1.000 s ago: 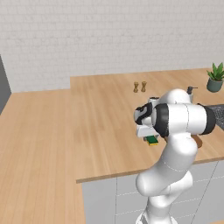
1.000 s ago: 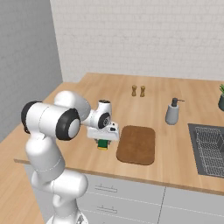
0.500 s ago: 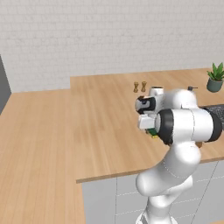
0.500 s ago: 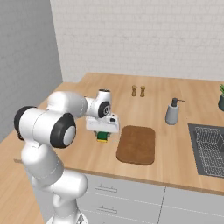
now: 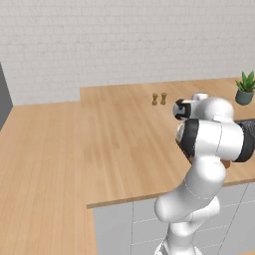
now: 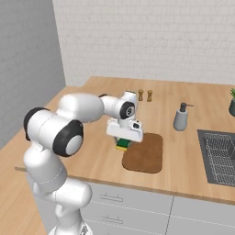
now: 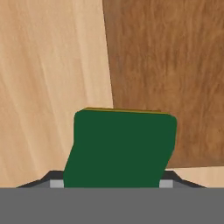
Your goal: Pick up the sponge from the counter and clean the cutting board by briefly scrubbing or pressing down on the cutting board. Once finished, release the sponge.
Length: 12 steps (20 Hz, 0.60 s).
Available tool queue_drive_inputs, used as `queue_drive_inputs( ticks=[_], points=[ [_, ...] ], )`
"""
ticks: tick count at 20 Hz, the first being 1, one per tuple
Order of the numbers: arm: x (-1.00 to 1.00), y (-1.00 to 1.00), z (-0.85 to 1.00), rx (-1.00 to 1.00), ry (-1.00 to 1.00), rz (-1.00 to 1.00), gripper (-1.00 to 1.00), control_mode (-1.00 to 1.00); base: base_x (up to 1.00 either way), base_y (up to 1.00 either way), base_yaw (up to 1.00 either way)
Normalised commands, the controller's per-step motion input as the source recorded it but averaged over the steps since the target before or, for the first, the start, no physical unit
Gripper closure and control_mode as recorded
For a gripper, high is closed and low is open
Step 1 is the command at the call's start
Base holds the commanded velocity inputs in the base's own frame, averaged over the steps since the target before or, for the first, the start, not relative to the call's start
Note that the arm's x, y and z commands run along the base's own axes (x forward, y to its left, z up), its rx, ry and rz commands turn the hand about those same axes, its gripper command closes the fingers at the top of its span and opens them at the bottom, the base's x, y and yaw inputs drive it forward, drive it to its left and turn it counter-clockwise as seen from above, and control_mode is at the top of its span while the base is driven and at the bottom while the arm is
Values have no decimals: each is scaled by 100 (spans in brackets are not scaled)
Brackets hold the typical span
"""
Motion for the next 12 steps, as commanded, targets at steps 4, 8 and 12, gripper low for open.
queue_drive_inputs(
  ticks=[4,8,12],
  points=[
    [-16,-55,-40,1,-24,-4,100,-100,0,0,0],
    [1,-16,-69,0,-24,0,100,-100,0,0,0],
    [51,-18,-37,0,-2,0,100,-100,0,0,0]
  ],
)
